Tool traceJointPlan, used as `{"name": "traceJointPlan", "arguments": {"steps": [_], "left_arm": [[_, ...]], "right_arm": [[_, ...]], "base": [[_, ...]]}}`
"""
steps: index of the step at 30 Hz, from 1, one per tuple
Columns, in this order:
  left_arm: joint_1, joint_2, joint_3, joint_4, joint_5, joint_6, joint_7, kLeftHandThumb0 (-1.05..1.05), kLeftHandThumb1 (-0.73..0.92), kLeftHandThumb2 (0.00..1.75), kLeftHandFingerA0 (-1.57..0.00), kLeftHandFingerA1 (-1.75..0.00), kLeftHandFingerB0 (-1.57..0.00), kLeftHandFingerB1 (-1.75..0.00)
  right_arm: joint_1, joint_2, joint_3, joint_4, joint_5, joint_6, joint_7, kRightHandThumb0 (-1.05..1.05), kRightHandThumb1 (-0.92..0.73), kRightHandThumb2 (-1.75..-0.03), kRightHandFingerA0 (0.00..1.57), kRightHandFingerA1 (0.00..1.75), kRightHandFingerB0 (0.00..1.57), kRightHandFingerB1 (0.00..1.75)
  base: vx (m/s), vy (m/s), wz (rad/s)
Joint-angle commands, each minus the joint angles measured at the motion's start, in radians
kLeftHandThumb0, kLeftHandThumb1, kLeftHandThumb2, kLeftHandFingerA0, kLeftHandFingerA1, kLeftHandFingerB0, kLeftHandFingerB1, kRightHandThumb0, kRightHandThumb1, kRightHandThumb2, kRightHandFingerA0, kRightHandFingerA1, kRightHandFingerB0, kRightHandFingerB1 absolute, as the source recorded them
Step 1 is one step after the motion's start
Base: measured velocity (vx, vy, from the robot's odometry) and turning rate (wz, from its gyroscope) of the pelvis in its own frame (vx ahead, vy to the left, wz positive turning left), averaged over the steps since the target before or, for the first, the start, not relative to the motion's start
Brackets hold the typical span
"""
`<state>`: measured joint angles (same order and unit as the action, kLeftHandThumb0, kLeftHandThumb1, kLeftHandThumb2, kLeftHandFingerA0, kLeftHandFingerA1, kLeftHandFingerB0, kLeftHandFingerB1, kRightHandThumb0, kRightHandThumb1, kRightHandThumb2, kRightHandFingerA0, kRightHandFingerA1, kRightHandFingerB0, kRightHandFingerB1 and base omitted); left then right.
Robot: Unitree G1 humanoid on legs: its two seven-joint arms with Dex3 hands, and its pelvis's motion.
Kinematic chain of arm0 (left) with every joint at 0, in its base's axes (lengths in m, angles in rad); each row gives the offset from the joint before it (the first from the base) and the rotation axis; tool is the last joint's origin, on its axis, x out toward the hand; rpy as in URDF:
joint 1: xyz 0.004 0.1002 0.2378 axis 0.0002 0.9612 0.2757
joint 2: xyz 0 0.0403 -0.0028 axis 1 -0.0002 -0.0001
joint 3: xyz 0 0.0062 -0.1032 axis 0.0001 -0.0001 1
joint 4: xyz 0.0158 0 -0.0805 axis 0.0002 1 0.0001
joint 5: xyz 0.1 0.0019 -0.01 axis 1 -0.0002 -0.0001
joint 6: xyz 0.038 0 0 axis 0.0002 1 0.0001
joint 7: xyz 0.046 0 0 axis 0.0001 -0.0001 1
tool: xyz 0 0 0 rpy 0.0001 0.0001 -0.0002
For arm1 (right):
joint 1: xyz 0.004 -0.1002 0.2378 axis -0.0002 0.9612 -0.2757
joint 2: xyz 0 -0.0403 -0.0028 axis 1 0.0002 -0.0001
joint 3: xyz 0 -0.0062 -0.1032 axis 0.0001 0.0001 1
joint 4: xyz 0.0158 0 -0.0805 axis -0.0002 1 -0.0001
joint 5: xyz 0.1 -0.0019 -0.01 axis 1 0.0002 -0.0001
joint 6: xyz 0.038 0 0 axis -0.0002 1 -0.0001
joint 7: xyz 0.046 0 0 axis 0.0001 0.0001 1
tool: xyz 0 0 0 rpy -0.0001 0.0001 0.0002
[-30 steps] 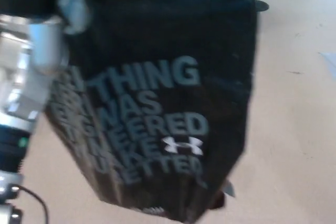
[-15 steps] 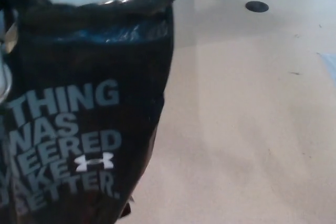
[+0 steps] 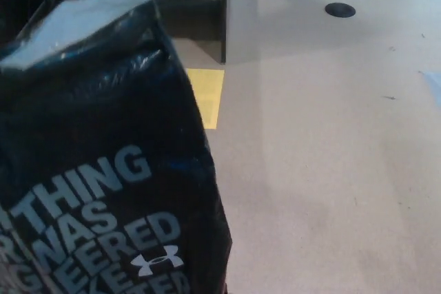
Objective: A person is holding a plastic bag and the robot extends its left hand to grab the bag by hooking its thumb into the holes at the top and brings its hand down by its side. Then it extends its arm again to hand the plastic bag back to the person.
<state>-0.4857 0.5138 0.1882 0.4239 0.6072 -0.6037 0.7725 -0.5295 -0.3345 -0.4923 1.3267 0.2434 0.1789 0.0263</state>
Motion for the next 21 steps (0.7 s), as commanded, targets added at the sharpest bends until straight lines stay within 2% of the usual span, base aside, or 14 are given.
{"name": "traceJointPlan", "arguments": {"steps": [1,2,4,5,6,12,16,17,18,21], "left_arm": [[0.067,-0.018,-0.003,0.075,0.005,-0.070,0.110,0.02,0.55,1.02,-1.20,-1.34,-0.88,-1.12],[0.078,-0.021,-0.011,0.087,0.022,-0.069,0.131,-0.01,0.68,0.78,-0.90,-1.66,-0.80,-1.37],[0.103,-0.035,-0.026,0.117,0.025,-0.085,0.149,-0.01,0.69,0.77,-0.90,-1.67,-0.77,-1.40],[0.119,-0.044,-0.033,0.131,0.013,-0.099,0.142,-0.01,0.67,0.82,-0.87,-1.69,-0.75,-1.37],[0.132,-0.051,-0.042,0.142,0.017,-0.106,0.149,0.04,0.54,1.03,-1.18,-1.35,-0.86,-1.11],[0.164,-0.110,-0.138,0.235,0.069,-0.109,0.217,-0.03,0.53,1.02,-1.21,-1.38,-0.91,-1.15],[0.158,-0.115,-0.192,0.301,0.094,-0.103,0.253,-0.05,0.51,1.05,-1.20,-1.38,-0.90,-1.18],[0.149,-0.119,-0.212,0.357,0.092,-0.117,0.262,-0.04,0.63,0.92,-0.80,-1.65,-0.79,-1.38],[0.143,-0.117,-0.223,0.375,0.098,-0.114,0.280,-0.02,0.59,0.93,-0.86,-1.62,-0.85,-1.37],[0.120,-0.112,-0.255,0.479,0.102,-0.110,0.311,-0.04,0.61,0.91,-0.85,-1.65,-0.83,-1.31]], "right_arm": [[-0.024,-0.031,-0.006,0.000,0.006,0.004,0.010,-0.41,-0.86,-0.65,0.47,0.43,0.28,0.33],[-0.030,-0.030,-0.005,0.001,0.005,0.005,0.006,-0.42,-0.85,-0.65,0.50,0.44,0.29,0.34],[-0.040,-0.025,-0.005,0.002,0.005,0.003,0.007,-0.41,-0.85,-0.65,0.48,0.45,0.29,0.34],[-0.040,-0.023,-0.011,0.002,0.012,0.002,0.012,-0.41,-0.85,-0.65,0.46,0.45,0.29,0.35],[-0.040,-0.021,-0.012,0.002,0.014,0.000,0.015,-0.41,-0.85,-0.65,0.45,0.45,0.30,0.35],[-0.055,-0.024,0.008,0.003,-0.006,-0.001,0.003,-0.43,-0.85,-0.65,0.49,0.44,0.31,0.35],[-0.065,-0.027,0.005,0.003,-0.001,-0.003,0.009,-0.42,-0.85,-0.65,0.49,0.45,0.31,0.35],[-0.075,-0.023,0.005,0.003,-0.001,-0.001,0.007,-0.43,-0.85,-0.65,0.48,0.45,0.29,0.35],[-0.074,-0.024,0.006,0.003,-0.003,-0.002,0.011,-0.43,-0.86,-0.65,0.47,0.44,0.29,0.34],[-0.077,-0.023,0.001,0.003,0.003,-0.005,0.014,-0.42,-0.85,-0.65,0.47,0.45,0.31,0.36]], "base": [[0.00,0.000,0.00],[0.00,0.000,0.00],[0.00,0.000,0.00],[0.00,0.000,0.00],[0.00,0.000,0.00],[0.00,0.000,0.00],[0.00,0.000,0.00],[0.00,0.000,0.00],[0.00,0.000,0.00],[0.00,0.000,0.00]]}}
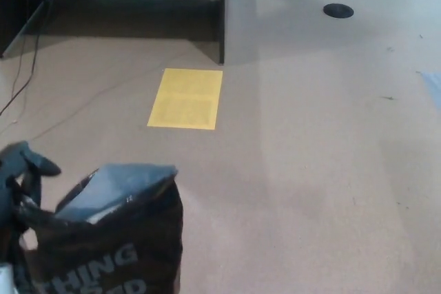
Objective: A person is holding a plastic bag and the robot extends its left hand to grab the bag by hooking its thumb into the holes at the top and brings its hand down by its side. Then it extends its arm again to hand the plastic bag back to the person.
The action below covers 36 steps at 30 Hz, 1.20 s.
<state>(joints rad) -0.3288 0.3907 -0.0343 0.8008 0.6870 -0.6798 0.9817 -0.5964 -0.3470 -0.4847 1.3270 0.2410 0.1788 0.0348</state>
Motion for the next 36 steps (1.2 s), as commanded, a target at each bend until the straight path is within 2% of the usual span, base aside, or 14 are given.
{"name": "traceJointPlan", "arguments": {"steps": [1,2,3,4,11,12,13,17,20,23,29,30,33,36], "left_arm": [[-0.040,0.012,-0.042,0.140,0.016,-0.034,0.101,-0.07,0.64,0.86,-0.89,-1.66,-0.81,-1.32],[-0.043,0.013,-0.047,0.163,0.011,-0.030,0.101,-0.07,0.64,0.86,-0.89,-1.66,-0.81,-1.32],[-0.051,0.013,-0.054,0.195,0.008,-0.027,0.112,-0.11,0.55,1.00,-1.19,-1.34,-0.91,-1.12],[-0.057,0.014,-0.058,0.231,0.003,-0.023,0.115,-0.07,0.68,0.78,-0.89,-1.72,-0.79,-1.41],[-0.088,0.028,-0.090,0.379,-0.014,-0.004,0.120,-0.11,0.70,0.79,-0.83,-1.70,-0.75,-1.45],[-0.091,0.031,-0.097,0.390,-0.010,0.007,0.117,-0.10,0.69,0.79,-0.84,-1.70,-0.75,-1.44],[-0.091,0.031,-0.098,0.395,-0.013,0.007,0.117,-0.09,0.68,0.79,-0.84,-1.68,-0.79,-1.40],[-0.097,0.024,-0.094,0.416,-0.036,-0.007,0.110,-0.10,0.69,0.79,-0.86,-1.69,-0.81,-1.38],[-0.107,0.025,-0.097,0.422,-0.040,0.002,0.104,-0.09,0.70,0.77,-0.85,-1.70,-0.79,-1.39],[-0.120,0.027,-0.097,0.425,-0.042,0.011,0.106,-0.11,0.72,0.72,-0.84,-1.71,-0.77,-1.40],[-0.154,0.028,-0.099,0.427,-0.048,0.017,0.102,-0.08,0.72,0.70,-0.82,-1.70,-0.76,-1.40],[-0.162,0.029,-0.098,0.428,-0.051,0.017,0.096,-0.08,0.73,0.71,-0.83,-1.67,-0.77,-1.37],[-0.183,0.032,-0.098,0.430,-0.058,0.017,0.088,-0.07,0.71,0.73,-0.83,-1.65,-0.79,-1.35],[-0.192,0.037,-0.103,0.424,-0.060,0.011,0.086,-0.09,0.75,0.66,-0.79,-1.66,-0.72,-1.38]], "right_arm": [[-0.008,-0.012,-0.006,0.003,0.005,-0.007,0.008,-0.42,-0.84,-0.65,0.48,0.45,0.31,0.35],[-0.008,-0.012,-0.006,0.003,0.004,-0.008,0.007,-0.42,-0.84,-0.65,0.48,0.45,0.31,0.35],[-0.010,-0.013,-0.005,0.003,0.003,-0.007,0.005,-0.43,-0.83,-0.64,0.52,0.47,0.31,0.36],[-0.014,-0.013,-0.011,0.002,0.009,-0.006,0.007,-0.42,-0.84,-0.65,0.49,0.47,0.29,0.35],[-0.043,-0.001,-0.268,0.004,0.233,0.019,0.056,-0.57,-0.92,-0.66,0.31,0.40,0.21,0.33],[-0.048,-0.002,-0.282,0.004,0.227,0.018,0.042,-0.32,-0.65,-1.16,0.00,0.49,0.00,0.48],[-0.051,0.001,-0.298,0.005,0.229,0.012,0.015,-0.66,-0.83,-1.09,0.00,0.23,0.00,0.21],[-0.064,-0.001,-0.346,0.006,0.227,0.016,-0.048,-0.80,-0.92,-1.09,0.00,0.09,0.00,0.01],[-0.077,-0.003,-0.367,0.008,0.237,0.018,-0.095,-0.63,-0.92,-0.89,0.00,0.00,0.00,0.00],[-0.099,-0.008,-0.365,0.011,0.230,0.031,-0.164,-0.78,-0.92,-1.04,0.00,0.10,0.00,0.02],[-0.130,-0.013,-0.349,0.011,0.226,0.037,-0.208,-0.76,-0.87,-1.02,0.00,0.12,0.00,0.04],[-0.139,-0.014,-0.350,0.011,0.229,0.037,-0.220,-0.58,-0.92,-0.78,0.00,0.00,0.00,0.04],[-0.159,-0.016,-0.356,0.012,0.241,0.034,-0.232,-0.78,-0.86,-0.99,0.00,0.12,0.00,0.02],[-0.162,-0.017,-0.363,0.012,0.253,0.033,-0.217,-0.62,-0.92,-0.86,0.00,0.00,0.00,0.00]], "base": [[0.00,0.000,0.00],[0.00,0.000,0.00],[0.00,0.000,0.00],[0.00,0.000,0.00],[0.00,0.000,0.00],[0.00,0.000,0.00],[0.00,0.000,0.00],[0.00,0.000,0.00],[0.00,0.000,0.00],[0.00,0.000,0.00],[0.00,0.000,0.00],[0.00,0.000,0.00],[0.00,0.000,0.00],[0.00,0.000,0.00]]}}
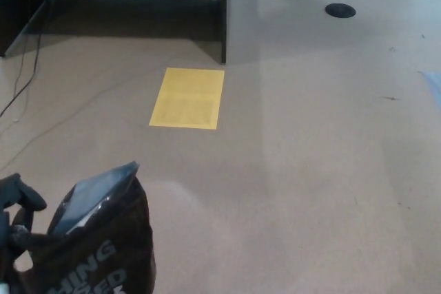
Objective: A person is holding a plastic bag and the robot extends its left hand to grab the bag by hooking its thumb into the holes at the top and brings its hand down by its side. Then it extends its arm again to hand the plastic bag back to the person.
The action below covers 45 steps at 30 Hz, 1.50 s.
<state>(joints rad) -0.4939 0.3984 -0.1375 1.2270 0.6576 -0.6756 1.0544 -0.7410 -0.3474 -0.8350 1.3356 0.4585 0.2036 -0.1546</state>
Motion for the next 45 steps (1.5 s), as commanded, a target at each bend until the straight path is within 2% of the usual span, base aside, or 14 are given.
{"name": "traceJointPlan", "arguments": {"steps": [1,6,14,15,20,22,23,28,29,41,42,43,44,45], "left_arm": [[-0.035,0.025,0.000,-0.001,-0.032,0.011,0.016,-0.11,0.76,0.63,-0.79,-1.65,-0.72,-1.37],[-0.068,0.035,-0.006,-0.004,-0.032,0.008,0.021,-0.10,0.74,0.70,-0.76,-1.70,-0.68,-1.47],[-0.222,0.071,0.001,-0.072,-0.042,-0.041,-0.017,0.00,0.71,0.79,-0.81,-1.65,-0.76,-1.34],[-0.266,0.078,-0.003,-0.094,-0.033,-0.033,-0.017,-0.04,0.76,0.73,-0.83,-1.65,-0.76,-1.32],[-0.402,0.080,-0.014,-0.187,-0.021,-0.008,-0.076,-0.05,0.72,0.82,-0.78,-1.69,-0.73,-1.44],[-0.442,0.082,-0.028,-0.210,-0.003,-0.011,-0.078,-0.03,0.64,0.87,-0.86,-1.69,-0.82,-1.31],[-0.505,0.072,-0.046,-0.258,0.021,0.020,-0.094,-0.08,0.56,1.03,-1.20,-1.37,-0.88,-1.15],[-0.609,0.049,-0.077,-0.325,0.040,0.049,-0.116,-0.06,0.53,1.01,-1.27,-1.44,-0.92,-1.21],[-0.638,0.044,-0.085,-0.330,0.042,0.050,-0.130,-0.09,0.65,0.87,-0.91,-1.75,-0.77,-1.44],[-0.860,-0.005,-0.109,-0.361,0.026,0.117,-0.245,-0.12,0.70,0.79,-0.88,-1.75,-0.74,-1.51],[-0.878,-0.003,-0.110,-0.357,0.025,0.110,-0.260,-0.11,0.57,0.97,-1.24,-1.40,-0.89,-1.17],[-0.900,0.001,-0.115,-0.348,0.027,0.106,-0.279,-0.14,0.57,0.98,-1.22,-1.35,-0.89,-1.10],[-0.906,0.003,-0.116,-0.348,0.030,0.113,-0.286,-0.14,0.57,0.98,-1.22,-1.35,-0.89,-1.10],[-0.919,0.001,-0.119,-0.342,0.036,0.119,-0.287,-0.12,0.70,0.72,-0.98,-1.69,-0.81,-1.29]], "right_arm": [[-0.021,-0.022,0.004,0.003,0.019,0.009,-0.034,-0.63,-0.92,-0.79,0.00,0.00,0.00,0.01],[-0.026,-0.022,0.020,0.004,0.013,0.011,-0.034,-0.79,-0.87,-1.09,0.00,0.21,0.00,0.11],[-0.038,-0.030,0.014,0.003,0.038,-0.001,-0.016,-0.84,-0.87,-1.06,0.00,0.15,0.00,0.05],[-0.043,-0.032,0.018,0.003,0.035,-0.003,-0.012,-0.67,-0.92,-0.76,0.00,0.00,0.00,0.00],[-0.048,-0.031,0.056,0.000,0.001,-0.009,0.044,-0.88,-0.87,-1.05,0.00,0.12,0.00,0.00],[-0.050,-0.032,0.074,0.001,-0.006,-0.006,0.050,-0.69,-0.92,-0.71,0.00,0.00,0.00,0.00],[-0.055,-0.031,0.076,0.002,0.001,0.000,0.053,-0.76,-0.77,-1.06,0.00,0.19,0.00,0.12],[-0.065,-0.031,0.063,0.004,0.026,0.012,0.054,-0.81,-0.74,-0.99,0.00,0.14,0.00,0.05],[-0.069,-0.028,0.074,0.003,0.014,0.002,0.034,-0.73,-0.68,-0.89,0.04,0.25,0.00,0.07],[-0.016,0.002,0.283,-0.004,-0.148,-0.119,0.071,-0.69,-0.55,-0.87,0.00,0.22,0.00,0.14],[-0.010,0.007,0.318,-0.002,-0.170,-0.133,0.051,-0.65,-0.49,-0.84,0.02,0.24,0.01,0.21],[-0.003,0.013,0.358,0.001,-0.202,-0.139,0.028,-0.66,-0.50,-0.84,0.00,0.20,0.00,0.20],[0.001,0.015,0.370,0.002,-0.202,-0.140,0.025,-0.66,-0.50,-0.84,0.00,0.20,0.00,0.20],[0.005,0.017,0.389,0.003,-0.210,-0.140,0.018,-0.66,-0.51,-0.85,0.00,0.21,0.00,0.21]], "base": [[0.00,0.000,0.00],[0.00,0.000,0.00],[0.00,0.000,0.00],[0.00,0.000,0.00],[0.00,0.000,0.00],[0.00,0.000,0.00],[0.00,0.000,0.00],[0.00,0.000,0.00],[0.00,0.000,0.00],[0.00,0.000,0.00],[0.00,0.000,0.00],[0.00,0.000,0.00],[0.00,0.000,0.00],[0.00,0.000,0.00]]}}
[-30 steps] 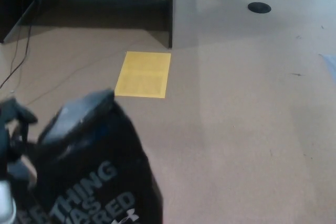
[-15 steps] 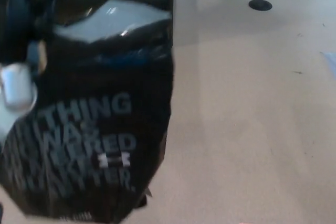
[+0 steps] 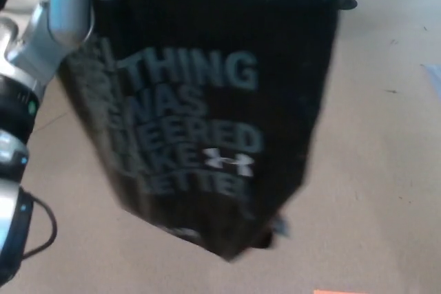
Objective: A person is holding a plastic bag and the robot extends its left hand to grab the bag by hooking its thumb into the holes at the top and brings its hand down by its side. Then it extends its arm again to hand the plastic bag back to the person.
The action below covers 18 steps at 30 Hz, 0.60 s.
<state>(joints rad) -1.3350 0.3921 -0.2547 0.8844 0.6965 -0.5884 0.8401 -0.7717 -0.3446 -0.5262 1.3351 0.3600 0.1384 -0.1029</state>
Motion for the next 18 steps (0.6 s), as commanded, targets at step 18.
{"name": "traceJointPlan", "arguments": {"steps": [18], "left_arm": [[-0.290,-0.222,-0.079,0.089,0.012,0.072,-0.069,-0.13,0.69,0.78,-0.93,-1.73,-0.73,-1.45]], "right_arm": [[0.140,0.013,0.210,0.011,-0.216,-0.052,-0.081,-0.53,-0.47,-0.78,0.27,0.50,0.02,0.25]], "base": [[0.00,0.000,0.00]]}}
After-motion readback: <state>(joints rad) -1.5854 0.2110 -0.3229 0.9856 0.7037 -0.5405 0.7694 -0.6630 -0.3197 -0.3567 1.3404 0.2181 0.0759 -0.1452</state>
